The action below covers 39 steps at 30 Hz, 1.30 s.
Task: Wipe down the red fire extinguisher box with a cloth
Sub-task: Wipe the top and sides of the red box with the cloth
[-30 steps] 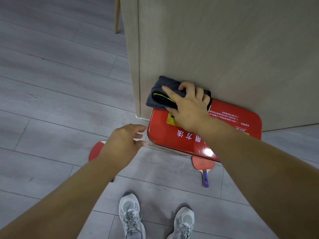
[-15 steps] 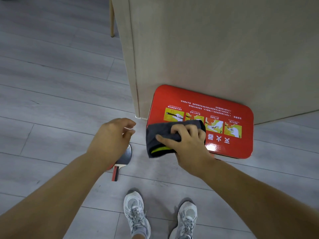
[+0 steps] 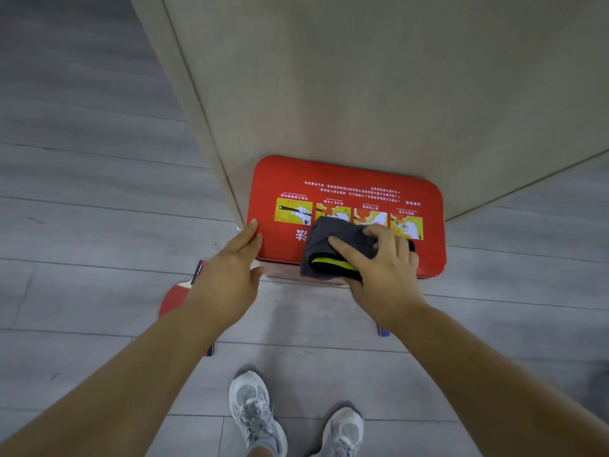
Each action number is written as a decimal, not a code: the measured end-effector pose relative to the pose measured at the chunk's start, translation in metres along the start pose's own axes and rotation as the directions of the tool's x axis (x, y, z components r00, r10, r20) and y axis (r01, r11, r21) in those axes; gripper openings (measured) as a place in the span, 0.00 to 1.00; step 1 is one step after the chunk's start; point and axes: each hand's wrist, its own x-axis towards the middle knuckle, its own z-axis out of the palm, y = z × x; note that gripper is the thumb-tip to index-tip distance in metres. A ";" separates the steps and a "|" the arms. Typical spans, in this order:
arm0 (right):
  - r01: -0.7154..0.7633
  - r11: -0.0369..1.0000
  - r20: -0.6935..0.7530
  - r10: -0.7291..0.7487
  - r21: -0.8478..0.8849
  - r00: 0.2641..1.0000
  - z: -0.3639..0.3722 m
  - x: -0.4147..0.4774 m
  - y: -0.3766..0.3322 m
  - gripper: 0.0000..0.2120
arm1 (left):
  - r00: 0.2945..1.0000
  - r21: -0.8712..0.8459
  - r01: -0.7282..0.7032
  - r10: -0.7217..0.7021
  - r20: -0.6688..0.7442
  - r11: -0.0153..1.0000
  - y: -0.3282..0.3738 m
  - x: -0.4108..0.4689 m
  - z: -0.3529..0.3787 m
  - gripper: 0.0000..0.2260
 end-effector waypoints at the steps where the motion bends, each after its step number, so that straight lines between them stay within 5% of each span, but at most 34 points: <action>1: 0.002 1.000 -0.019 -0.003 -0.016 1.000 0.003 -0.001 -0.001 0.39 | 1.000 -0.008 0.000 0.000 -0.019 1.000 -0.002 -0.002 0.003 0.27; 12: 0.099 0.989 -0.164 -0.081 0.106 0.983 0.007 -0.024 0.006 0.32 | 0.983 -0.026 0.034 -0.038 -0.181 0.999 -0.001 -0.023 0.041 0.30; 18: 0.094 0.986 -0.234 -0.060 0.139 0.970 0.035 -0.063 0.005 0.29 | 0.945 -0.076 -0.065 0.037 -0.325 0.995 -0.014 -0.035 0.075 0.30; 30: 0.166 0.980 -0.591 -0.067 0.114 0.804 0.142 -0.064 -0.012 0.25 | 0.831 -0.219 -0.308 0.149 -0.536 0.926 -0.075 0.013 0.143 0.34; 34: 0.173 0.985 -0.671 -0.116 0.019 0.732 0.172 -0.053 -0.007 0.25 | 0.729 -0.236 -0.417 0.169 -0.663 0.878 -0.087 0.035 0.171 0.34; 39: 0.181 0.981 -0.761 -0.167 -0.067 0.627 0.197 -0.038 -0.001 0.24 | 0.469 -0.131 -0.589 0.206 -0.859 0.797 -0.091 0.068 0.172 0.21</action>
